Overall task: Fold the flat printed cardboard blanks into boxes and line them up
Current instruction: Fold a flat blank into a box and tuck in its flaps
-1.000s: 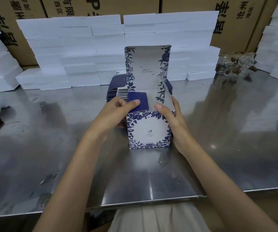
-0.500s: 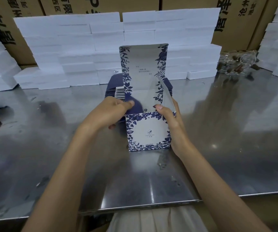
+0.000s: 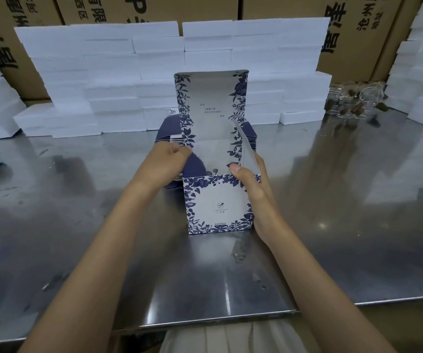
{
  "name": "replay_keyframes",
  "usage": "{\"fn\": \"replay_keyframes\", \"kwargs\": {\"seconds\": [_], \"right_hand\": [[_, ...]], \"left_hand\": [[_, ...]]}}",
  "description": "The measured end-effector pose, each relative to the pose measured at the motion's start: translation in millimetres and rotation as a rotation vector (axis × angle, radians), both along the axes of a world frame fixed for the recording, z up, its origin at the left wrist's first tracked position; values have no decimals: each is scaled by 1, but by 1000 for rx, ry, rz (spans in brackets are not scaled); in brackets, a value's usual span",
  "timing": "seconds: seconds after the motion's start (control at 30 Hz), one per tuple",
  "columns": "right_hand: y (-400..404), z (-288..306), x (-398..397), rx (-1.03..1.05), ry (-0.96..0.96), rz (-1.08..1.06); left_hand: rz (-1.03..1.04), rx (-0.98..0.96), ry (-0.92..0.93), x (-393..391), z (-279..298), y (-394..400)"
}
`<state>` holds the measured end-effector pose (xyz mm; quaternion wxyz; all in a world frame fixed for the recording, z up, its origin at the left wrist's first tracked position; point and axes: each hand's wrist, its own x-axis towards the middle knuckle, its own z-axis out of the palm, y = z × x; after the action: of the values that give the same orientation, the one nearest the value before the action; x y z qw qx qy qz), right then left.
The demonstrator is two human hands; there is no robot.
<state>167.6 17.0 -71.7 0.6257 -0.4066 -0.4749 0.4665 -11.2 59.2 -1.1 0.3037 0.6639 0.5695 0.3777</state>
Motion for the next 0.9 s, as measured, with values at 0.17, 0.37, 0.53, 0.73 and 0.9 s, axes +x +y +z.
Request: {"fn": "replay_keyframes", "kwargs": {"seconds": [0.17, 0.37, 0.53, 0.73, 0.9], "right_hand": [[1, 1, 0, 4, -1, 4], [3, -1, 2, 13, -20, -7], [3, 1, 0, 16, -1, -27], [-3, 6, 4, 37, -23, 10], [-3, 34, 29, -135, -2, -2]], "left_hand": [[-19, -59, -32, -4, 0, 9], [-16, -69, -14, 0, 4, 18], [37, -19, -60, 0, -1, 20], [23, 61, -386, 4, -7, 16], [-31, 68, -467, 8, -14, 11]]}}
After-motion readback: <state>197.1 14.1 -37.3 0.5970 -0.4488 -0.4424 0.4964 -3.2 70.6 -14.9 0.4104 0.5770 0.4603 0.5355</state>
